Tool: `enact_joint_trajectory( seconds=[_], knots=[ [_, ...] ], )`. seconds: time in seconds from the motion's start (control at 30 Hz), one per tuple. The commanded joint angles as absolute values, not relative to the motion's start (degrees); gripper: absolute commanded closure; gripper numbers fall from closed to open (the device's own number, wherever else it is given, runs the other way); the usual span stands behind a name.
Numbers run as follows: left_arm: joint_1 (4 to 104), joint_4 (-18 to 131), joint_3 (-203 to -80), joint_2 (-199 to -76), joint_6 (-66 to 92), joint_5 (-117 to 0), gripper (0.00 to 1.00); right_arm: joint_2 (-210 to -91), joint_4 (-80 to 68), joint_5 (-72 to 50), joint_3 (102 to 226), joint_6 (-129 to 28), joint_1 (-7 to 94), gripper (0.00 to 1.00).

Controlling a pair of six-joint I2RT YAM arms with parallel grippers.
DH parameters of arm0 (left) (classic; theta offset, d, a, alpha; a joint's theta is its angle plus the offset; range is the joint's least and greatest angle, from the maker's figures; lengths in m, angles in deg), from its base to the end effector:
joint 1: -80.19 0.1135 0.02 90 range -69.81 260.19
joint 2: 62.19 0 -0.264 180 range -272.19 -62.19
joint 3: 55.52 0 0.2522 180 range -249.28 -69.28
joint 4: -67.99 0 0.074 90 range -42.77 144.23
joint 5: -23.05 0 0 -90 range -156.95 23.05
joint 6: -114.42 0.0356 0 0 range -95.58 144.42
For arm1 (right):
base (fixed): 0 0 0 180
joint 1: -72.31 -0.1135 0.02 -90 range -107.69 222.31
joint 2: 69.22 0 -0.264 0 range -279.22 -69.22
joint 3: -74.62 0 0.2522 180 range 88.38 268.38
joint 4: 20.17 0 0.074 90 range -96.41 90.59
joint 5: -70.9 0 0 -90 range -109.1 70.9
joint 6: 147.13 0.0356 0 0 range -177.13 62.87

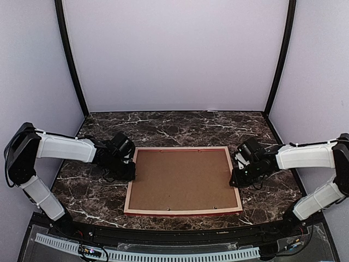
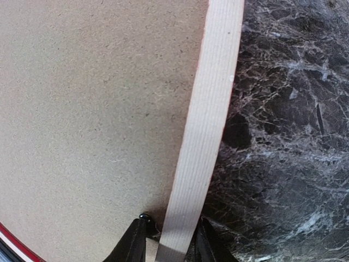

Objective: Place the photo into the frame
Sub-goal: Press the fastener onto the backboard.

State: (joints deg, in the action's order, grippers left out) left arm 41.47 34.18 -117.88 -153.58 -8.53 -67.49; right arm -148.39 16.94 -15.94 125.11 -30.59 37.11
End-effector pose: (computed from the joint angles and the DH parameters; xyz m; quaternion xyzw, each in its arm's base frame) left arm 0.2319 -0.1855 0.1575 0.0478 0.9709 -0.1338 0.1930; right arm 0.1922 0.1380 0.1519 -0.0796 0.9742 0.1307 0.1661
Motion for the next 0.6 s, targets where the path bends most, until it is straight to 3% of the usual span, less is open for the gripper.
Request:
enact_joint_trajectory(
  seconds=[0.0,0.1,0.27,0.57],
  knots=[
    [41.41,31.42,-117.88,-154.87,-5.12,-67.58,0.82,-149.55,14.96,-14.77,125.01,-31.47,36.81,0.65],
    [41.45,31.23,-117.88,-153.99,-5.65,-67.72,0.78,-148.59,15.39,-14.76,124.95,-29.90,36.88,0.54],
    [41.37,31.25,-117.99,-152.37,-6.64,-68.03,0.63,-145.94,17.84,-15.93,124.58,-26.43,36.98,0.45],
    [41.46,31.21,-118.62,-149.72,-7.46,-69.57,0.33,-140.48,19.61,-14.44,121.12,-20.71,36.52,0.43]
  ],
)
